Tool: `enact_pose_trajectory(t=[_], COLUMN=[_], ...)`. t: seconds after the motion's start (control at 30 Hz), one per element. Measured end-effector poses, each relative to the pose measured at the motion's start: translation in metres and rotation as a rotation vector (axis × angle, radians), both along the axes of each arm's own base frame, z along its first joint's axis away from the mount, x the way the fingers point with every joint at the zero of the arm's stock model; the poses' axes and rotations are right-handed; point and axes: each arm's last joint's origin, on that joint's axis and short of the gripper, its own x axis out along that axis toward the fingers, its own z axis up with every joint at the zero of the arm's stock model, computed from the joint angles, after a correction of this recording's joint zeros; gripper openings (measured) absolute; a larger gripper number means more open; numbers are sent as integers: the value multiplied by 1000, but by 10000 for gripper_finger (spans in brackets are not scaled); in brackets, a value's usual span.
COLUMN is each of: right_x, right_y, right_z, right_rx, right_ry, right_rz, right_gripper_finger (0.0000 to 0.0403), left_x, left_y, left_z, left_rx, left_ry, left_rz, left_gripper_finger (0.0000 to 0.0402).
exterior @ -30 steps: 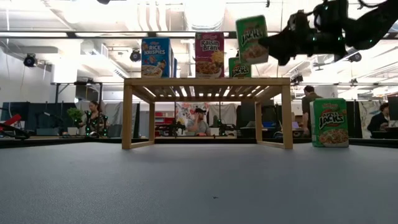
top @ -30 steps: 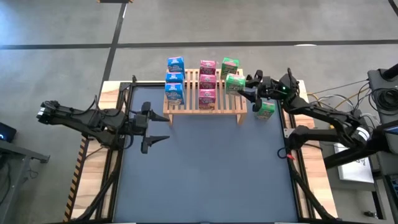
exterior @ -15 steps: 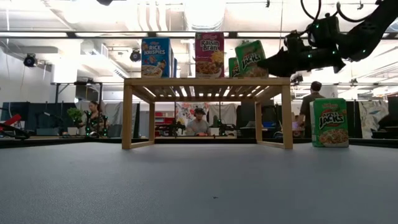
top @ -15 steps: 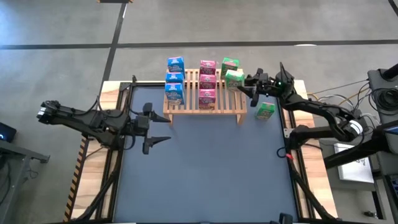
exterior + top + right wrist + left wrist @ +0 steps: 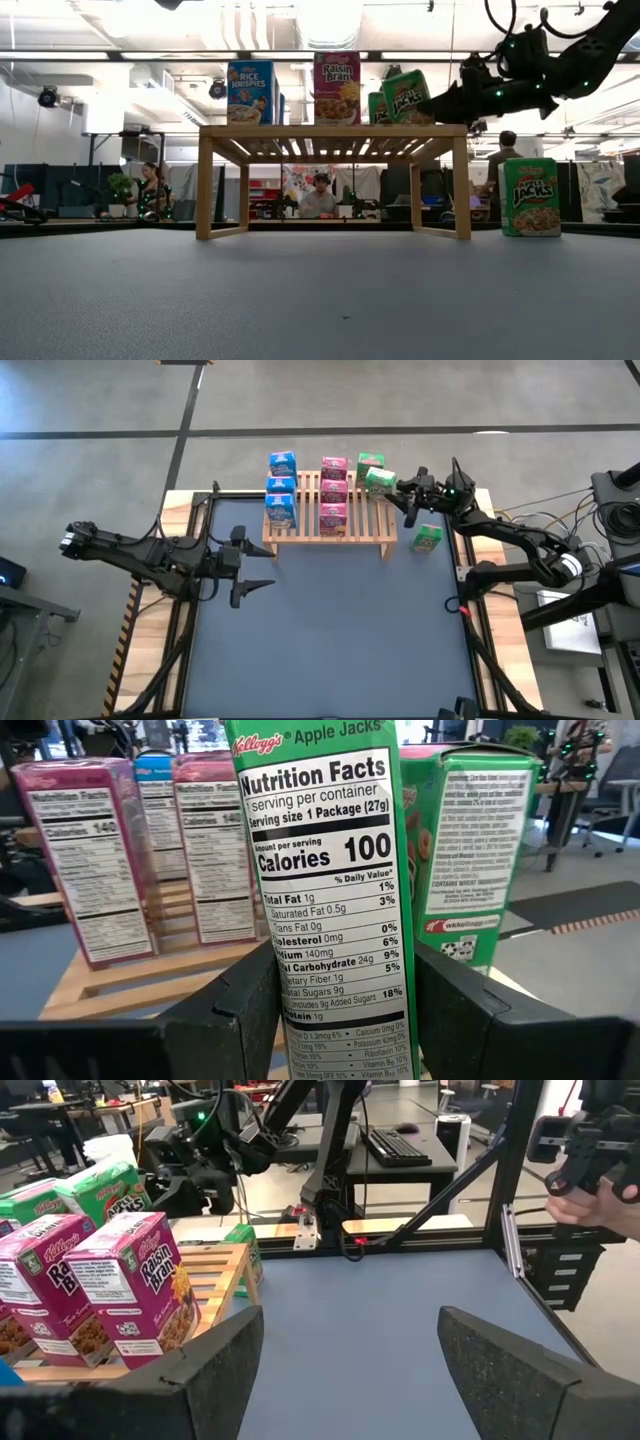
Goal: Stack cereal on shelf
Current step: Put the bottom green cereal box on the shelf aligned with the other green cereal box
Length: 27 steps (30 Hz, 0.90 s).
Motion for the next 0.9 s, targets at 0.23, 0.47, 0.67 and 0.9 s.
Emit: enact_pose_trajectory(t=[0.23, 0.47, 0.67, 0.9], right_x=[-4, 0, 10, 17], right_y=[-3, 1, 10, 17], right_z=[0, 0, 1, 6], right_rx=[-1, 34, 45, 9], right_ry=[0, -12, -23, -92], right_rz=[-30, 63, 139, 213], right_gripper_finger=[178, 178, 178, 178], left_x=[0, 0, 1, 1], left_y=[0, 0, 0, 0], left_z=[0, -3, -6, -6], left_rx=[-3, -1, -1, -3], left_ry=[0, 8, 8, 1], left_rz=[1, 1, 1, 1], left_gripper_finger=[284, 284, 284, 284])
